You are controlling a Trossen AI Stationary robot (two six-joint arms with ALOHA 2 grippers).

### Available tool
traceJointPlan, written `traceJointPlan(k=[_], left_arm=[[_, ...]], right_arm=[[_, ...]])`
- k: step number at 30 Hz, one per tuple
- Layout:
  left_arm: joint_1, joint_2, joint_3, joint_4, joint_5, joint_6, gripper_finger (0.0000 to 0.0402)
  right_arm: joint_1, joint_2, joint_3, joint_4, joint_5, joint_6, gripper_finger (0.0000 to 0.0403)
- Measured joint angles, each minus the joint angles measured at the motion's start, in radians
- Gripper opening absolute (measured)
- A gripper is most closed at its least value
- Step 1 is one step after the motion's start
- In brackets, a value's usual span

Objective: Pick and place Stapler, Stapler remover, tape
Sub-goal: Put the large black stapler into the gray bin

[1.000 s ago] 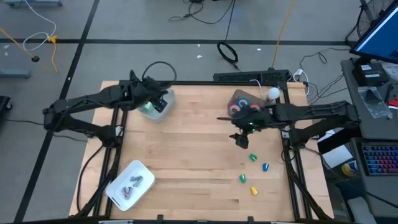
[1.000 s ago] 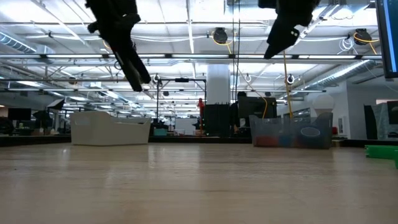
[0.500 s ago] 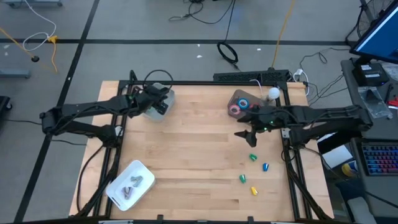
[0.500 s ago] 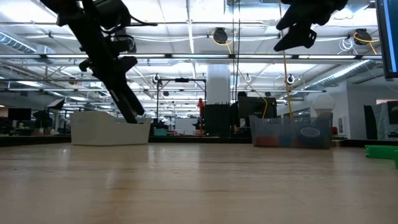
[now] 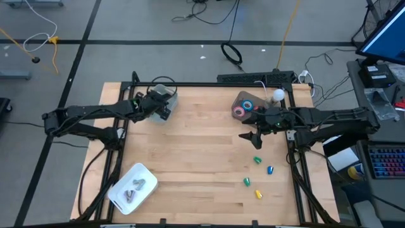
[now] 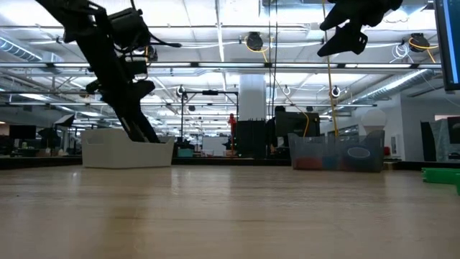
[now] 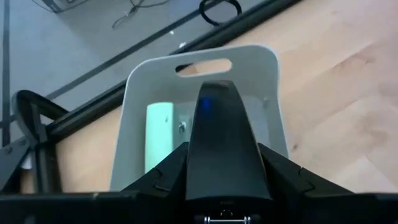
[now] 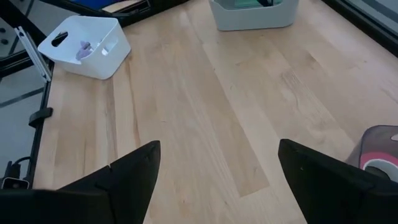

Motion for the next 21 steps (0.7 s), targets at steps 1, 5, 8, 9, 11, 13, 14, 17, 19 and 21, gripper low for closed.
traceJointPlan(k=[1,5,8,9,11,13,14,17,19,21], left_arm=[[0.000,0.000,-0.012,0.026,0.000,0.000,0.0145],[0.000,-0.001,-0.048,0.085,0.000,0.015,0.0145],[0.000,-0.001,-0.071,0.149,-0.005,0.027,0.0145],[0.001,-0.001,-0.083,0.165,-0.007,0.028,0.0145],[0.003,-0.001,-0.110,0.188,-0.008,0.034,0.0145],[0.003,-0.001,-0.134,0.227,-0.010,0.035,0.0145],[0.003,-0.001,-0.146,0.251,-0.010,0.035,0.0145],[0.002,-0.001,-0.188,0.316,-0.021,0.036,0.0145],[0.003,-0.001,-0.213,0.360,-0.024,0.039,0.0145],[0.003,-0.002,-0.236,0.400,-0.027,0.042,0.0145]], right_arm=[[0.000,0.000,0.000,-0.001,-0.001,0.006,0.0322],[0.000,0.000,0.000,-0.001,-0.001,0.016,0.0322],[0.000,0.000,0.000,-0.001,-0.001,0.016,0.0322],[0.000,0.000,0.000,-0.001,-0.001,0.016,0.0322],[0.000,0.000,0.000,-0.001,-0.001,0.016,0.0322],[0.000,0.000,0.000,-0.001,-0.001,0.016,0.0322],[0.000,0.000,0.000,-0.001,-0.001,0.016,0.0322],[0.000,0.000,0.000,-0.001,-0.001,0.016,0.0322],[0.000,0.000,0.000,-0.001,-0.001,0.016,0.0322],[0.000,0.000,0.000,-0.001,-0.001,0.016,0.0322]])
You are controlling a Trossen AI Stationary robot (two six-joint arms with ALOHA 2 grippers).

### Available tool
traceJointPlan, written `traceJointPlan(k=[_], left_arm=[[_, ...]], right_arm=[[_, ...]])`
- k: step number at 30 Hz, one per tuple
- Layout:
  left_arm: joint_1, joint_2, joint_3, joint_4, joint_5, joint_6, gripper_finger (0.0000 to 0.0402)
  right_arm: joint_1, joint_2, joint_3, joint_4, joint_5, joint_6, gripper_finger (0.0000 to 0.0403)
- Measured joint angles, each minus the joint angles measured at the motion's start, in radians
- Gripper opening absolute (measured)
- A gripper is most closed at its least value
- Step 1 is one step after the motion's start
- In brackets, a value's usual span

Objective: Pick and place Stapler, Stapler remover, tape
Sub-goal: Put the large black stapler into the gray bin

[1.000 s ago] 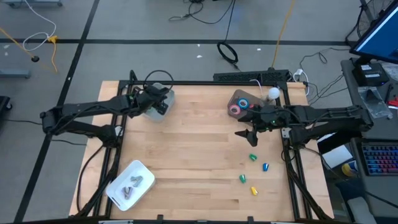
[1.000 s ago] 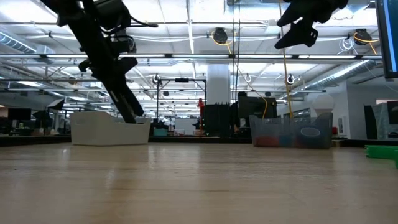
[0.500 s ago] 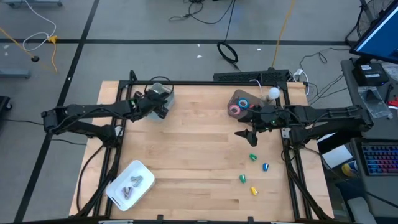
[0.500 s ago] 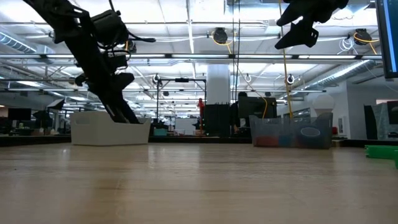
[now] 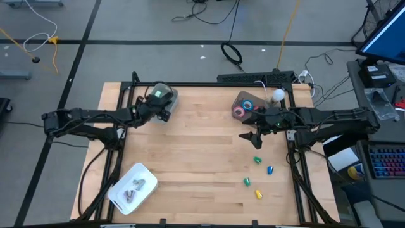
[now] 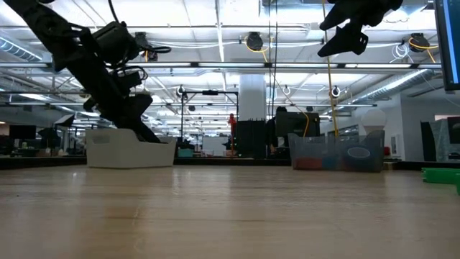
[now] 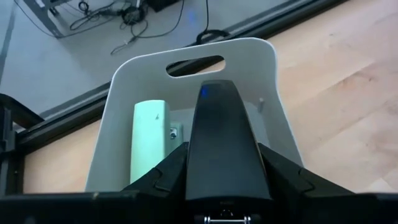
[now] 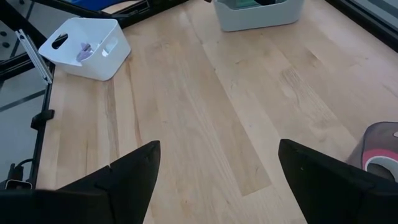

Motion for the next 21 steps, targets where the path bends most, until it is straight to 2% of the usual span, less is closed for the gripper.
traceJointPlan(k=[11,16,21], left_arm=[[0.000,0.000,-0.023,0.014,0.017,-0.034,0.0145],[0.000,0.005,-0.030,-0.016,0.055,-0.050,0.0184],[0.000,0.003,-0.027,-0.028,0.071,-0.072,0.0195]], right_arm=[[0.000,0.000,0.000,0.000,0.000,0.025,0.0322],[0.000,0.000,0.000,0.000,0.000,0.025,0.0322],[0.000,0.000,0.000,0.003,0.000,0.025,0.0322]])
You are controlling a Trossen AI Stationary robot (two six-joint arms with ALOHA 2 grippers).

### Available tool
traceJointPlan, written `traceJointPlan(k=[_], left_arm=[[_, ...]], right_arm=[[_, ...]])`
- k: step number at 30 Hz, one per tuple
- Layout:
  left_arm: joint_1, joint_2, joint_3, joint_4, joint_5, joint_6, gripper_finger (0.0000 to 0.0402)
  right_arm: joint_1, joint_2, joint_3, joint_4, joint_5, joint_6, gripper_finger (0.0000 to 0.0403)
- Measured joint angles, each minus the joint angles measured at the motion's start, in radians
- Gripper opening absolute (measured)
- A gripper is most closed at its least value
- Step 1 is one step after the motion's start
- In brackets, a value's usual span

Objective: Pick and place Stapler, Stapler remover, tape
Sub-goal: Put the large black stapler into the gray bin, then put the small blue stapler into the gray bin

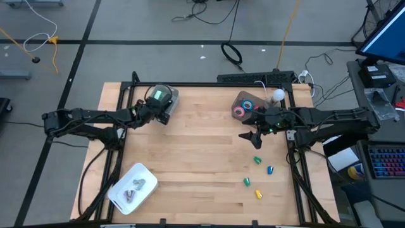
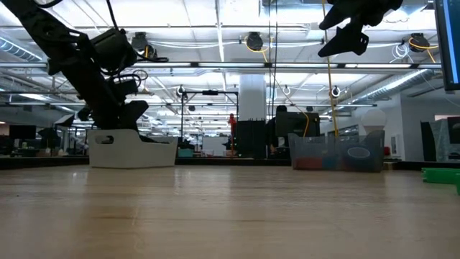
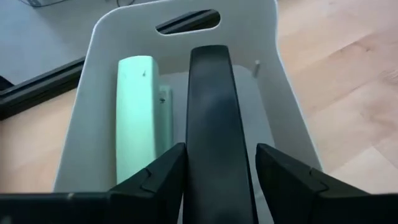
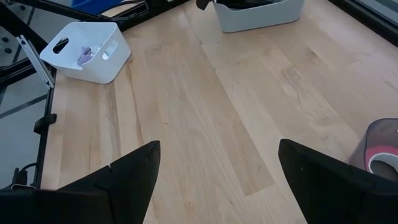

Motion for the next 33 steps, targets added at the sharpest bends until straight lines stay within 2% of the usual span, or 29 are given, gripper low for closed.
traceJointPlan(k=[17,33], left_arm=[[0.000,-0.019,0.044,0.005,-0.017,0.056,0.0199],[0.000,0.005,0.044,-0.093,-0.019,0.046,0.0200]], right_arm=[[0.000,0.000,0.000,0.001,0.000,0.000,0.0322],[0.000,0.000,0.000,0.004,0.000,0.000,0.0322]])
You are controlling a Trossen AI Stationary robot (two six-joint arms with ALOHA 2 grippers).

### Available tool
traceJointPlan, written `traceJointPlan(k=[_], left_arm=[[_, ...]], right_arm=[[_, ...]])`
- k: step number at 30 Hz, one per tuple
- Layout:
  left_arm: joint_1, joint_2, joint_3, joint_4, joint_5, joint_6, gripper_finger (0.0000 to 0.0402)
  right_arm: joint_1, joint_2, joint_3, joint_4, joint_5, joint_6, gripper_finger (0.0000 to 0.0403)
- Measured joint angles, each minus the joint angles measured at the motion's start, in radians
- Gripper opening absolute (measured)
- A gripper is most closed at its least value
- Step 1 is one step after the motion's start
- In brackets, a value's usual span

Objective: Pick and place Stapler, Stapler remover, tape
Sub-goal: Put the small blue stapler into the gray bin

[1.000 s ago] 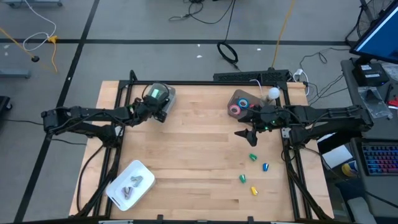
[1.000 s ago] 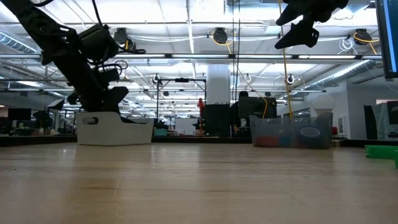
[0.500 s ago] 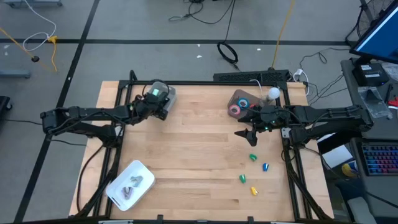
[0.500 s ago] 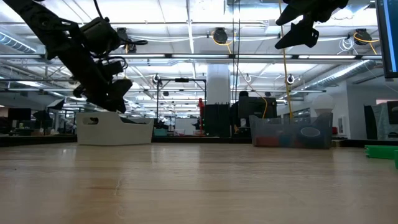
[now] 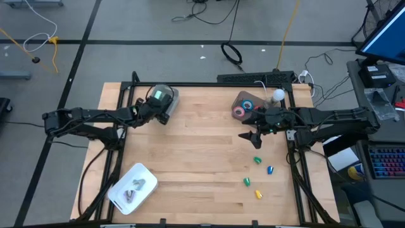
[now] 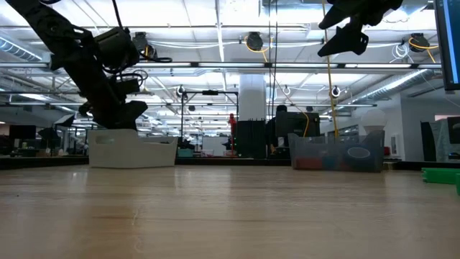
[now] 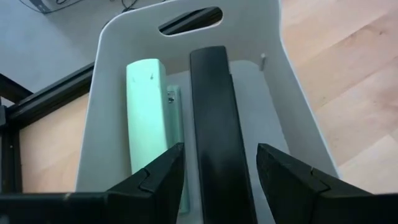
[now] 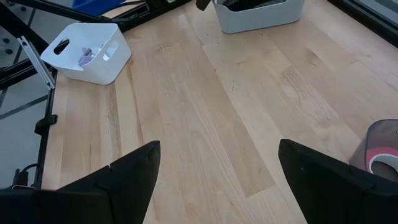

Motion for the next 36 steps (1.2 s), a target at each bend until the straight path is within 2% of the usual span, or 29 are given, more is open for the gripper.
traceJointPlan(k=[5,8,11,13,17,21,23,28,33,36], left_arm=[[0.000,-0.023,0.005,-0.004,-0.003,-0.001,0.0200],[-0.003,-0.071,0.062,-0.034,0.010,0.004,0.0200],[-0.022,-0.133,0.142,-0.086,0.074,0.012,0.0200],[-0.041,-0.172,0.180,-0.134,0.130,0.040,0.0200],[-0.079,-0.257,0.196,-0.169,0.259,0.056,0.0200],[-0.106,-0.323,0.196,-0.194,0.412,-0.005,0.0200],[-0.121,-0.342,0.196,-0.195,0.473,-0.044,0.0200],[-0.179,-0.350,0.196,-0.193,0.565,-0.163,0.0200],[-0.268,-0.327,0.196,-0.190,0.568,-0.197,0.0200],[-0.306,-0.317,0.196,-0.188,0.563,-0.182,0.0200]], right_arm=[[0.000,0.000,0.000,0.031,0.000,-0.001,0.0322],[0.000,0.000,0.000,0.029,0.000,0.003,0.0322],[0.001,0.000,0.000,0.017,-0.008,0.046,0.0322],[0.002,0.000,0.000,-0.012,-0.064,0.088,0.0322],[0.002,0.000,0.001,-0.103,-0.251,0.212,0.0322],[0.003,0.000,0.001,-0.191,-0.418,0.405,0.0322],[0.013,-0.001,0.001,-0.226,-0.465,0.480,0.0322],[0.071,-0.013,0.001,-0.334,-0.465,0.612,0.0322],[0.156,-0.035,0.001,-0.443,-0.388,0.736,0.0322],[0.202,-0.045,0.001,-0.495,-0.385,0.814,0.0322]])
